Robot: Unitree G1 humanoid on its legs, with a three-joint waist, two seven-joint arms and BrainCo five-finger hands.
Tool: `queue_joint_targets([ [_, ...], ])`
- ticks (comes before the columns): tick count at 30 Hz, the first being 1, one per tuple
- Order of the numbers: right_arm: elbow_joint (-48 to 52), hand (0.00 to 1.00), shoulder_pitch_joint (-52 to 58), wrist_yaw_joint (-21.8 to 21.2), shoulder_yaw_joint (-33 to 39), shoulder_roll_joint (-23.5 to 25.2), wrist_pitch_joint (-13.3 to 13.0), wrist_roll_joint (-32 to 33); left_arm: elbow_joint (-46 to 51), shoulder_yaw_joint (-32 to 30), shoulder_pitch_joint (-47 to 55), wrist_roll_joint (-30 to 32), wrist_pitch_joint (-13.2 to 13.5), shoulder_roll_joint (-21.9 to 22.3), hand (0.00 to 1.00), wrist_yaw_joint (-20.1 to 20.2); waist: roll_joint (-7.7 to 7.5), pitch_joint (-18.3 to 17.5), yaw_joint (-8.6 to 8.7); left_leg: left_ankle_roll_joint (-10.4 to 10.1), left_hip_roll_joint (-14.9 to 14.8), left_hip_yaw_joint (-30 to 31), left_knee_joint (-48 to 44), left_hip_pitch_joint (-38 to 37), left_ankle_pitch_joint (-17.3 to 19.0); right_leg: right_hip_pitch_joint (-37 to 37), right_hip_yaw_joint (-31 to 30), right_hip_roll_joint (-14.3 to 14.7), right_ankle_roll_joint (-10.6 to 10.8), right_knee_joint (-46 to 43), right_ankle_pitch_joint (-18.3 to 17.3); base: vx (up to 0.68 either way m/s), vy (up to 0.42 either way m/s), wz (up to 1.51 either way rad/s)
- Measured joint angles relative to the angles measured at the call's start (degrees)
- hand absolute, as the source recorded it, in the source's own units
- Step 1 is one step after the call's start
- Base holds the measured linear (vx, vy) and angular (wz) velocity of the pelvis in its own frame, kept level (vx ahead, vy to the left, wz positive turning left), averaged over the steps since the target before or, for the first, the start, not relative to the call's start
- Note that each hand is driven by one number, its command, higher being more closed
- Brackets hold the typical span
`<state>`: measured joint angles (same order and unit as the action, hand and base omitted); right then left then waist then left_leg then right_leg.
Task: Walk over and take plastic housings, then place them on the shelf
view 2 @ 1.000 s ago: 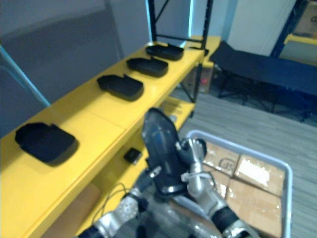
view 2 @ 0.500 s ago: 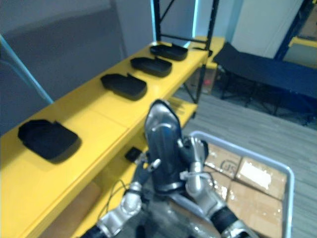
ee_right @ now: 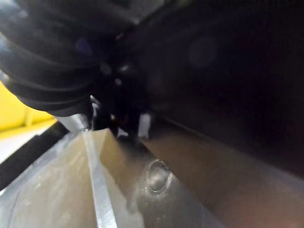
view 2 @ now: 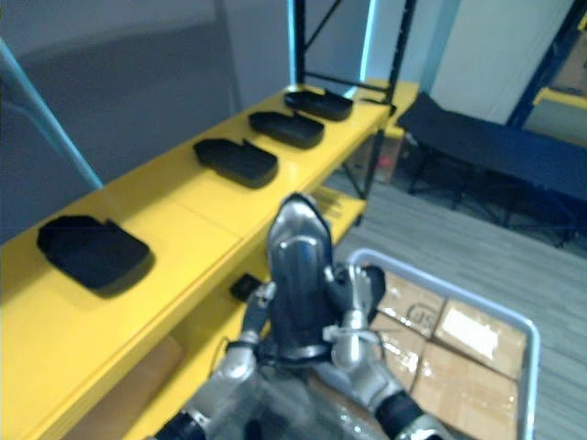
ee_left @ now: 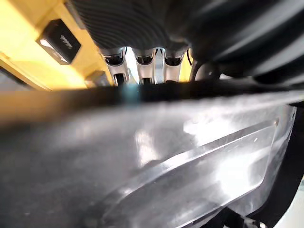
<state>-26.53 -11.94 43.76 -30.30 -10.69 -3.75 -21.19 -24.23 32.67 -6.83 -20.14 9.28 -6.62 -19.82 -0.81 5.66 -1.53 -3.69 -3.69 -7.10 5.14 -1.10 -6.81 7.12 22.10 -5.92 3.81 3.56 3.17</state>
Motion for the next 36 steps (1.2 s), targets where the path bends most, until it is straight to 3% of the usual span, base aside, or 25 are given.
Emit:
queue_joint_targets([
  [10, -1.94, 1.00, 0.00, -0.09, 1.05, -0.06, 0.00, -0.51, -1.89, 0.75, -1.52, 5.55, -3.32, -2.35, 1.00, 3.56, 0.13, 0.07, 0.89, 0.00, -0.03, -0.81, 0.00, -0.08, 0.01, -0.19, -0.47, -0.02, 0.07, 0.14, 0.22, 0.00, 0.000, -0.02],
  [20, -1.91, 1.00, -0.28, 0.16, 0.79, -3.73, 0.02, -1.11, -3.00, 6.64, -4.58, 4.21, -4.46, -4.64, 1.00, 6.32, 0.60, 0.16, 1.04, 0.11, -0.57, -1.82, -0.03, -0.61, 0.11, -0.37, -1.82, -0.10, -0.09, 0.17, 0.33, 0.01, -0.001, -0.06],
  [22, -0.92, 1.00, -1.05, 1.12, 0.65, -4.99, 0.03, -1.13, -2.74, 7.44, -5.33, 0.53, -4.45, -4.74, 1.00, 7.32, 0.91, 0.05, 1.07, 0.10, -0.79, -2.28, -0.05, -0.40, 0.11, -0.89, -2.21, 0.08, -0.34, 0.15, 0.40, -0.02, -0.018, -0.09],
  [29, 1.10, 1.00, -2.77, 1.51, 0.07, -7.28, 0.05, -1.06, -2.53, 8.85, -7.04, -0.80, -4.39, -4.79, 1.00, 6.63, 1.89, 0.00, 1.85, 0.11, -0.88, -2.73, -0.18, 0.15, 0.11, -1.49, -2.62, 0.22, -0.39, 0.22, 0.81, 0.00, -0.004, -0.02],
  [33, 1.83, 1.00, -3.54, 1.73, -0.01, -7.31, 0.08, -1.08, -1.58, 9.32, -7.04, -0.62, -4.37, -4.79, 1.00, 4.24, 2.00, 0.06, 2.16, 0.11, -0.96, -2.82, -0.33, 0.19, 0.15, -1.60, -2.83, 0.59, -0.48, 0.22, 0.77, 0.00, 0.000, 0.00],
  [36, 2.29, 1.00, -4.21, 3.42, 0.01, -7.66, 0.12, -1.05, -0.42, 9.53, -7.09, 3.06, -3.35, -4.79, 1.00, 1.90, 2.25, 0.19, 2.22, 0.13, -0.98, -2.83, -0.34, 0.22, 0.20, -1.61, -2.86, 0.64, -0.77, 0.22, 0.58, 0.00, 0.000, 0.00],
])
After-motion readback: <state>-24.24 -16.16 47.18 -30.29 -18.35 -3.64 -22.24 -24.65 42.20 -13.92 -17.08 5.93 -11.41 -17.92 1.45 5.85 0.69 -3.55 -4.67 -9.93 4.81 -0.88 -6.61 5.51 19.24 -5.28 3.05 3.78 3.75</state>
